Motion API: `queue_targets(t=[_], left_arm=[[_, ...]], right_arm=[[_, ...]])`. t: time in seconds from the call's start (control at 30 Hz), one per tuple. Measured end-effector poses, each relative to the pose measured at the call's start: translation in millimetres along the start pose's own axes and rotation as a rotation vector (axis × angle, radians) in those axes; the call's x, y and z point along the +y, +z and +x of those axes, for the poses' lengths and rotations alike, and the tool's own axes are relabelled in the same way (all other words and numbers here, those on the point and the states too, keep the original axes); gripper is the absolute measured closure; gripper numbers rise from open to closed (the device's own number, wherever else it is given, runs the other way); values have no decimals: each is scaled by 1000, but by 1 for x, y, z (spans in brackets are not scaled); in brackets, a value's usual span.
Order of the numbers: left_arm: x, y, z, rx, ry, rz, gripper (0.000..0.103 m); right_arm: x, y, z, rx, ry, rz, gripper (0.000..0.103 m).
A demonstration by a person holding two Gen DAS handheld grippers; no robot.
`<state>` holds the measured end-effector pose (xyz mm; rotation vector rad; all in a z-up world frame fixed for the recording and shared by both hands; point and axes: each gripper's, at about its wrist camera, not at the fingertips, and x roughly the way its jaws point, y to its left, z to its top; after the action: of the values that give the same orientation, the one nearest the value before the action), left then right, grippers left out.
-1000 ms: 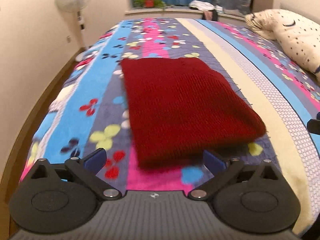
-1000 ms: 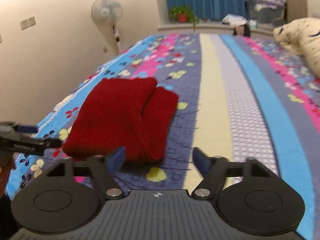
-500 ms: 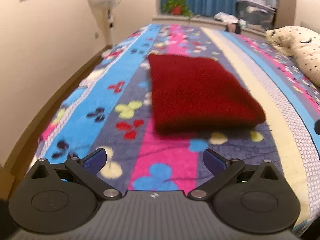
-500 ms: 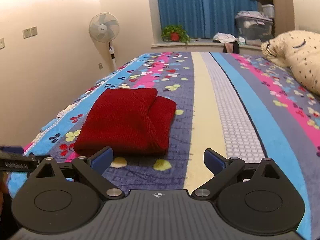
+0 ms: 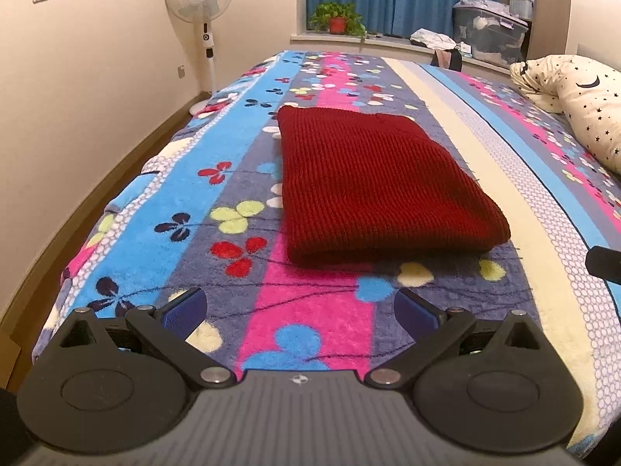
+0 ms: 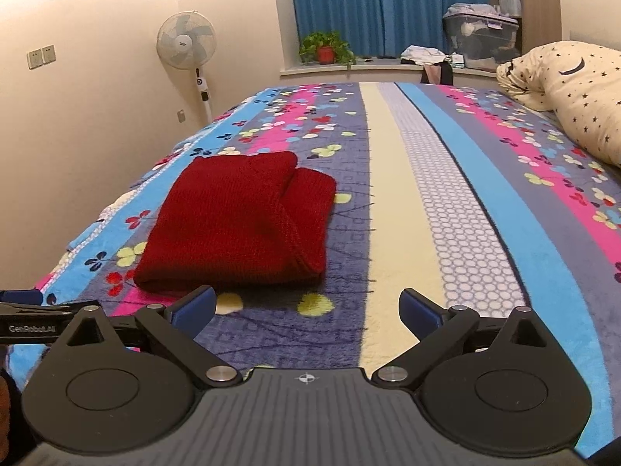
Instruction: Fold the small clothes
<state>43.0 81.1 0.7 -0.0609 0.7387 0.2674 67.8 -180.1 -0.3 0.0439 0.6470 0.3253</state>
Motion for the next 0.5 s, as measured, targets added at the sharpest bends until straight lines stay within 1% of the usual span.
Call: queue_targets(t=[0.3, 0.5], left_arm=[[3, 1, -1, -18, 6, -8, 0], [4, 0, 0, -18, -4, -6, 0]], right_arm=[[2, -2, -4, -14, 5, -26, 1], [2, -3, -1, -3, 6, -21, 1]])
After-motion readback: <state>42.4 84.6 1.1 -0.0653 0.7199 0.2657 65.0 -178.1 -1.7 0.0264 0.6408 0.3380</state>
